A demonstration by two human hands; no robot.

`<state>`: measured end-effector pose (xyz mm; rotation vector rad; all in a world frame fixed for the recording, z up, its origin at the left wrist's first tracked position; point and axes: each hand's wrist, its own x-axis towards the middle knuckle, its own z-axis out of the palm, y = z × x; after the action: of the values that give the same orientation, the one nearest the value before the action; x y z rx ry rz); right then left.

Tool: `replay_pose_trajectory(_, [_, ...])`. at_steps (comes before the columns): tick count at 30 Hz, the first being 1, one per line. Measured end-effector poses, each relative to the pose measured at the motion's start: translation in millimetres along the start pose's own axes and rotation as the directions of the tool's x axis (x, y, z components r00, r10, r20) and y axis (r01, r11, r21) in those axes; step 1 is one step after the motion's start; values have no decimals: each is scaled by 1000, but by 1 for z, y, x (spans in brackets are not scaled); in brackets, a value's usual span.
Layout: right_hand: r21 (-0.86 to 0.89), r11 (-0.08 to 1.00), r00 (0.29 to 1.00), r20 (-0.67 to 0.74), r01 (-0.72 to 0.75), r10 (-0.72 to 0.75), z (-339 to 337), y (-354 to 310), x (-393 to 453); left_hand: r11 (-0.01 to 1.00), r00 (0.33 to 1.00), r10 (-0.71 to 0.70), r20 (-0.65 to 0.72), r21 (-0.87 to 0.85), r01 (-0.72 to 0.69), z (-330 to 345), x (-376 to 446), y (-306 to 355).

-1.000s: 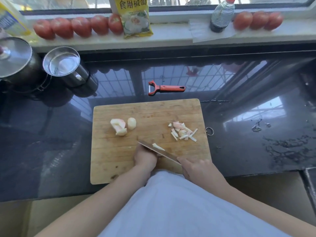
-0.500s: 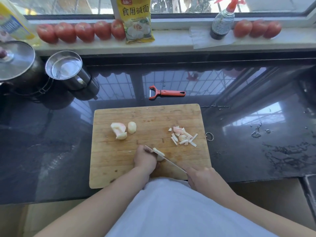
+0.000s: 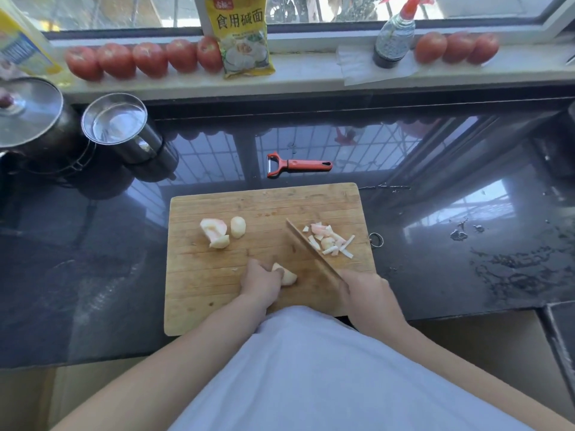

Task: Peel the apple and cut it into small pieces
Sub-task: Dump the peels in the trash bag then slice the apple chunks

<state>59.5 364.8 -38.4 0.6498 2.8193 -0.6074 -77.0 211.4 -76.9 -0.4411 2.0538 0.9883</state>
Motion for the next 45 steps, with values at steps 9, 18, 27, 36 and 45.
replay_pose_trajectory(9, [-431,823,872,-144,371,-468,-20,64,-8,703,745,634,207,245,-667,-34,-38,82])
replay_pose_trajectory(18, [-461,835,852,-263,301,-453,-11,65,-22,147,613,417,671,616,-774,29,-18,94])
replay_pose_trajectory(27, [-417,847,847,-267,328,-460,-7,50,-27,132,570,416,709,573,-809,22,-18,98])
replay_pose_trajectory(36, [-380,856,859,-234,350,-455,-12,56,-37,267,581,543,606,531,-804,34,-2,102])
replay_pose_trajectory(45, [-210,930,914,-212,303,-345,-1,53,-38,679,820,564,95,513,-526,-22,24,102])
